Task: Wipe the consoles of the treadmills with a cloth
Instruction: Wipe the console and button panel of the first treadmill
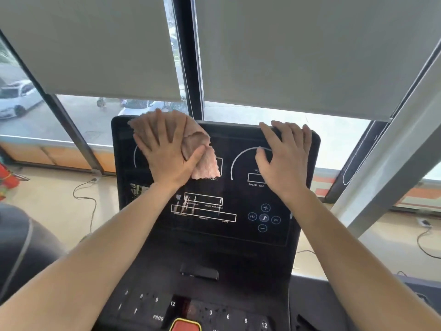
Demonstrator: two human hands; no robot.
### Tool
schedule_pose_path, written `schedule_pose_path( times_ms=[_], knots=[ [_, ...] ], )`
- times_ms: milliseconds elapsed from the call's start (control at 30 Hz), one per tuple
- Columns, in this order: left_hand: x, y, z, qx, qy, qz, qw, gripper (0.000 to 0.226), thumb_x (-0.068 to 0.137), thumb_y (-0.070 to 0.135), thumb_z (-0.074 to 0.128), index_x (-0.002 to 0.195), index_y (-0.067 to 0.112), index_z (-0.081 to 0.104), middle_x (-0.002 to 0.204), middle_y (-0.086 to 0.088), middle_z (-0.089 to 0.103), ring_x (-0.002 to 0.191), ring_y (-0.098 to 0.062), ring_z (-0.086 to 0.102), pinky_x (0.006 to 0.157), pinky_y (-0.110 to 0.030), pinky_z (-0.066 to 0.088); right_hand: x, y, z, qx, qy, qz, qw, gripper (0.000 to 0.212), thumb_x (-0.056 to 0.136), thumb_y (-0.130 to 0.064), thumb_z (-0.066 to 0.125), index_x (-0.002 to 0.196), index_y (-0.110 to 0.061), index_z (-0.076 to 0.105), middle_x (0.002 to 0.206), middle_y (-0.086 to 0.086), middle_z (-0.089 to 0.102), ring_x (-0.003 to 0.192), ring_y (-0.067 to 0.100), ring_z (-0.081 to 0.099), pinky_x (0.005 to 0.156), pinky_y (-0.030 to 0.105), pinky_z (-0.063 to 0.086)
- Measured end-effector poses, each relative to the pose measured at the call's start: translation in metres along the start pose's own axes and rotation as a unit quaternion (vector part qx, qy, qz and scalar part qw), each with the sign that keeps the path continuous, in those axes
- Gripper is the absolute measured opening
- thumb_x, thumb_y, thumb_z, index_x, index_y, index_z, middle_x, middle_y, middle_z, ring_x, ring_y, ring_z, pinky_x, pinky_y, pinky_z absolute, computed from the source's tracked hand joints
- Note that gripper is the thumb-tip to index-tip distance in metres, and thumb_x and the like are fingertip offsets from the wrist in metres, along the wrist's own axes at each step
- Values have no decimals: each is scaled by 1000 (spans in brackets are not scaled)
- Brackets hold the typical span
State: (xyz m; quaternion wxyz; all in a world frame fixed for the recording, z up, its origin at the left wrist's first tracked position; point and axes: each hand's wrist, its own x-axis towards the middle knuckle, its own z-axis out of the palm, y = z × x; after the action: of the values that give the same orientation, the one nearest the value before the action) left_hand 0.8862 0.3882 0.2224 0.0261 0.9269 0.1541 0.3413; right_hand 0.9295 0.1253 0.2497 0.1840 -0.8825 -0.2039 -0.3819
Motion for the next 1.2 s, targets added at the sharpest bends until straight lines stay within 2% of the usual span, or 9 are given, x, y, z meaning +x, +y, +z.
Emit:
schedule_pose_path(
  times_ms=[67,167,300,433,700,900,1067,1100,1200],
  knots=[
    [9,-2,-4,-6,6,-7,1000,86,91,85,30,162,43,7,173,-16,0,156,-49,-2,120,-74,2,5,-12,-1,27,7,4,1000,43,93,-32,57,134,-23,62,137,3,59,132,29,48,123,54,18],
    [7,-3,-3,-12,15,-10,1000,84,92,84,27,162,43,8,172,-16,1,157,-47,-2,120,-73,3,13,-42,1,71,10,-70,995,43,91,-32,56,132,-20,64,139,5,60,129,29,50,117,51,26],
    [-16,-7,7,-50,10,-90,995,85,92,82,23,163,39,6,172,-16,4,157,-47,0,120,-73,5,29,-78,15,67,-66,-137,986,51,91,-38,54,139,-21,60,151,6,52,134,31,47,116,49,26],
    [-75,-14,28,-50,-44,-158,985,89,91,84,18,163,35,-2,171,-22,0,156,-50,0,120,-73,6,34,-94,34,2,-138,-159,978,61,94,-41,53,152,-26,43,157,6,44,139,33,44,116,53,24],
    [-179,-41,56,-55,-120,-178,975,93,88,87,13,161,35,-14,169,-26,2,153,-56,7,117,-76,13,29,-91,41,-21,-106,-170,980,64,93,-44,51,154,-28,39,152,3,48,134,32,46,113,52,28],
    [-117,-61,39,-10,-109,-190,976,101,82,89,3,162,30,-14,170,-25,2,155,-52,6,120,-73,13,27,-94,42,-17,-92,-156,983,64,92,-42,51,153,-28,40,150,3,49,134,33,46,114,53,27],
    [-18,-72,4,-37,-32,-189,981,104,80,92,12,164,31,-2,173,-13,-6,159,-38,-2,124,-57,-3,26,-96,41,-18,-95,-152,984,64,93,-43,46,154,-28,38,151,2,47,135,32,44,115,51,24],
    [-1,-75,-1,-60,-16,-189,980,101,83,90,17,164,32,-1,173,-11,-6,160,-36,-1,125,-57,1,26,-97,41,-19,-96,-151,984,64,93,-44,46,154,-28,37,152,2,47,135,32,43,115,51,23],
    [25,-86,-10,-116,1,-185,976,94,89,85,20,165,30,6,174,-7,-1,159,-30,14,123,-53,30,26,-97,42,-21,-96,-150,984,64,93,-44,46,155,-28,36,152,3,46,136,33,43,116,52,22]
  ],
)
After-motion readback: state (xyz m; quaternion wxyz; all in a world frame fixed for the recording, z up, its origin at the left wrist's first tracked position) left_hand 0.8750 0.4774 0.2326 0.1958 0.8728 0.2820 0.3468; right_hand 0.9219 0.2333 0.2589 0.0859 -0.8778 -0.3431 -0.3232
